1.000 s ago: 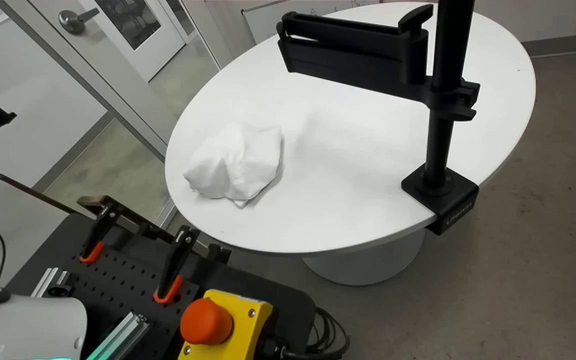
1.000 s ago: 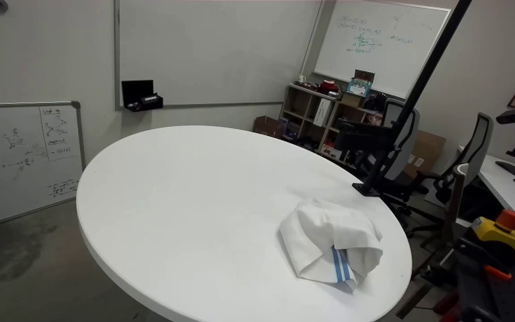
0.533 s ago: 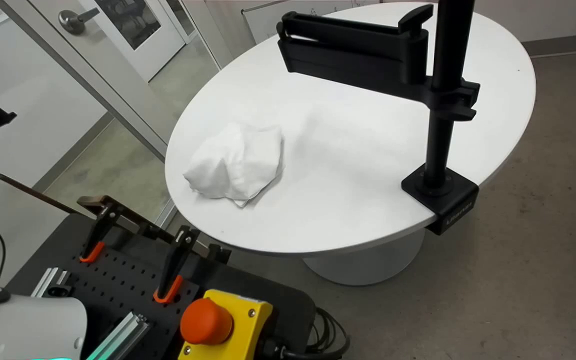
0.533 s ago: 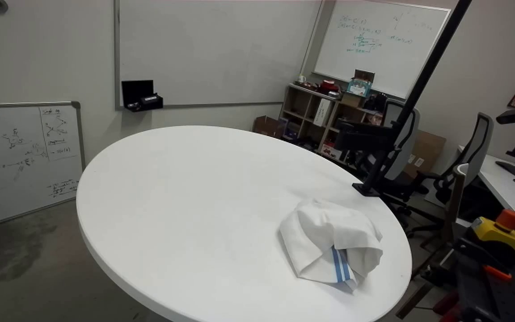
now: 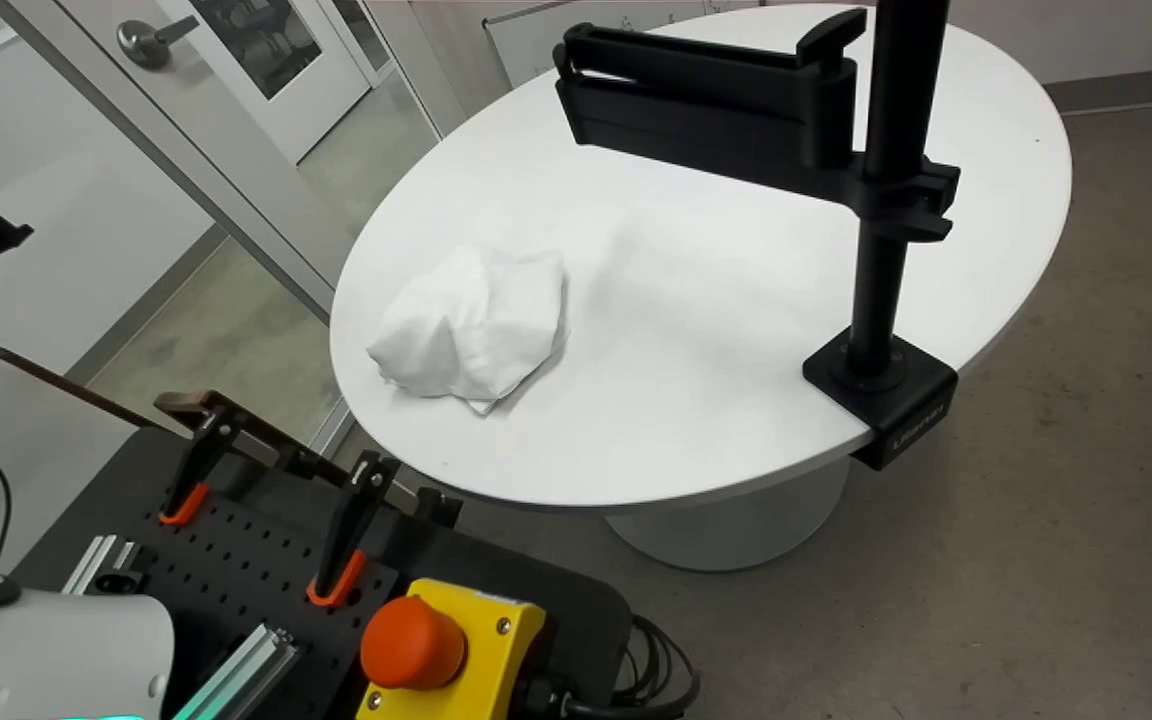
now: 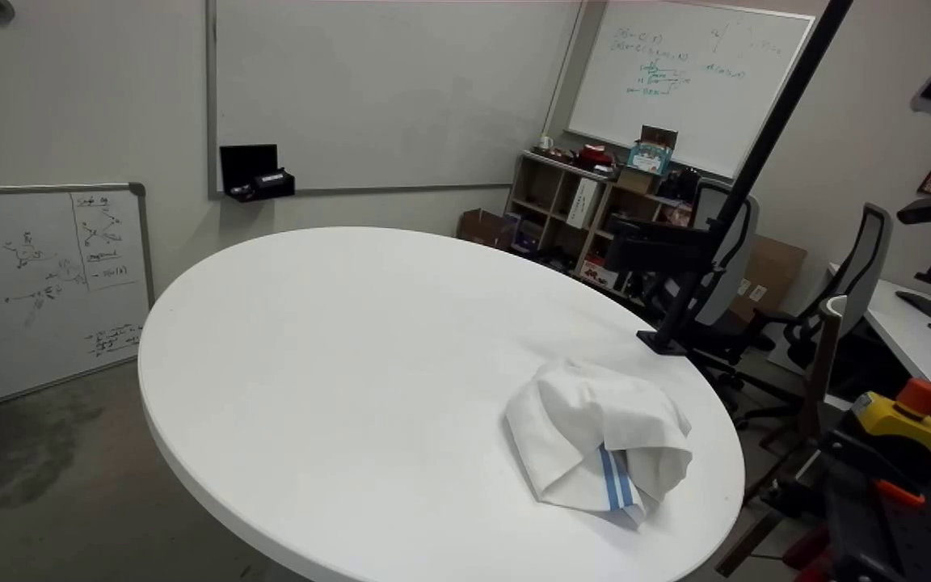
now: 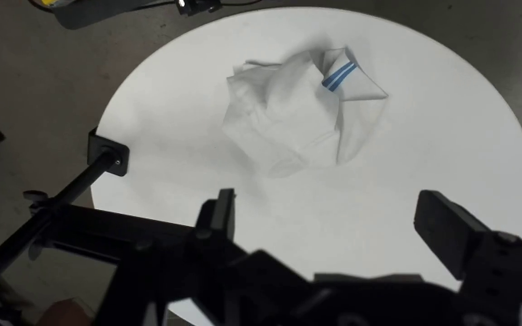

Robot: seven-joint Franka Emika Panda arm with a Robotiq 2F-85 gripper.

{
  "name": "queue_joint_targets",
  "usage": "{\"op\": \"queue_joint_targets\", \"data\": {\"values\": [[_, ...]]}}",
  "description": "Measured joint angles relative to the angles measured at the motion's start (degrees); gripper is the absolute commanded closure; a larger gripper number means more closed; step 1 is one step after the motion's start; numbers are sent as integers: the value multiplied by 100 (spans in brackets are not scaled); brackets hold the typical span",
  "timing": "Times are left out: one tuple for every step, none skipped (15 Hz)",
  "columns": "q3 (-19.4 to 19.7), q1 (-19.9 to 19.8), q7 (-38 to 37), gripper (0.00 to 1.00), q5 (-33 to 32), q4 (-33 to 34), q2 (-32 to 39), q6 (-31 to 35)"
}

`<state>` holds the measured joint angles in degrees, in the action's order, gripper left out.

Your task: Pick up the towel from the table and hang it on the metaling object

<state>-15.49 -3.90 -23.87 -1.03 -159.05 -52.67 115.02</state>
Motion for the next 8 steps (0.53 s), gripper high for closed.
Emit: {"op": "queue_joint_targets", "data": {"values": [[14, -100, 0, 0, -53, -2, 163, 136], [50, -176, 16, 0, -81, -5, 356, 252], [110, -226, 42, 0, -97, -7, 578, 355], [185, -252, 70, 0, -112, -10, 815, 448], [267, -263, 116, 0, -126, -13, 1066, 540], [354, -265, 192, 0, -133, -16, 1334, 648], [440, -264, 300, 0, -145, -20, 1604, 771], [526, -264, 414, 0, -181, -21, 1894, 915]]}}
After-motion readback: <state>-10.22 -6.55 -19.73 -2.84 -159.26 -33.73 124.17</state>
